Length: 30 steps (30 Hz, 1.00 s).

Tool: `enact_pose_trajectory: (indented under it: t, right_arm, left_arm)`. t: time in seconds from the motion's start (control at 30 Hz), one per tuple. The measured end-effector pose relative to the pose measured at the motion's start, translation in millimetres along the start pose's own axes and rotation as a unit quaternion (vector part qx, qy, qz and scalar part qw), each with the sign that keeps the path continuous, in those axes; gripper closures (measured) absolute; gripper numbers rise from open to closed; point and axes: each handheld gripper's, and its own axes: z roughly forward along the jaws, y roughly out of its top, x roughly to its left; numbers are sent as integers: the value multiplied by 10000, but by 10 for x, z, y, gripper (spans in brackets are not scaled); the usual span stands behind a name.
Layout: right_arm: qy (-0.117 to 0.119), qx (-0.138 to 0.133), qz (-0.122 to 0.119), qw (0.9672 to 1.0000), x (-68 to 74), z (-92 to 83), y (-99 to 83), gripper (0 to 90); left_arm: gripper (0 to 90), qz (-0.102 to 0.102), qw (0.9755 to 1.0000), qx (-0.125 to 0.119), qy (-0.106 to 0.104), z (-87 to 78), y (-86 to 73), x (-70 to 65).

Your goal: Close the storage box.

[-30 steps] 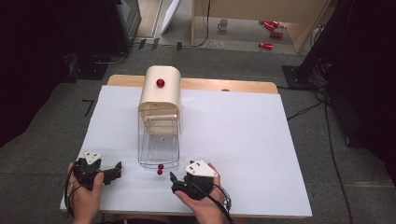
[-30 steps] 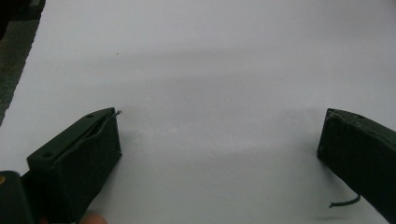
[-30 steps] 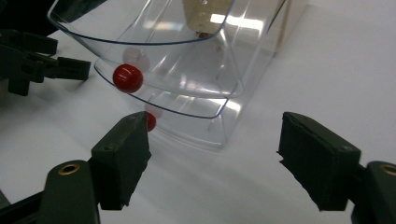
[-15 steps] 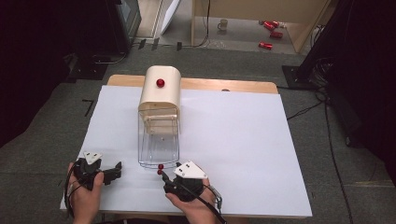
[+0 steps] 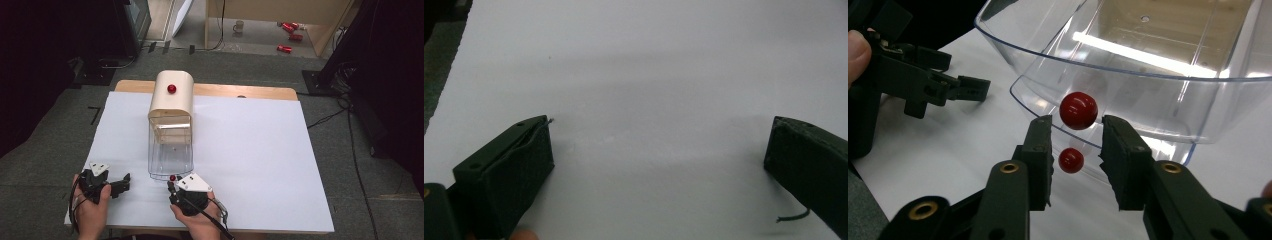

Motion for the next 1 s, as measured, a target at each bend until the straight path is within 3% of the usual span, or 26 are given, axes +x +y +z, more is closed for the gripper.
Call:
enact_pose_trajectory:
  t: [0.17, 0.27, 0.57, 1.0]
  right_arm:
    - [57, -22, 106, 9999, 12, 38, -3, 750]
    - [187, -2, 91, 9998, 19, 50, 7, 757]
    - [233, 35, 30, 9997, 54, 21, 95, 760]
    - [158, -112, -17, 9998, -16, -1, 263, 762]
  left_arm:
    - [0, 2, 10000, 1, 0, 0, 0, 0]
    - [0, 8, 10000, 1, 2, 0, 1, 1]
    - [0, 2, 10000, 2, -2, 0, 1, 1]
    - [0, 3, 10000, 0, -2, 1, 1, 1]
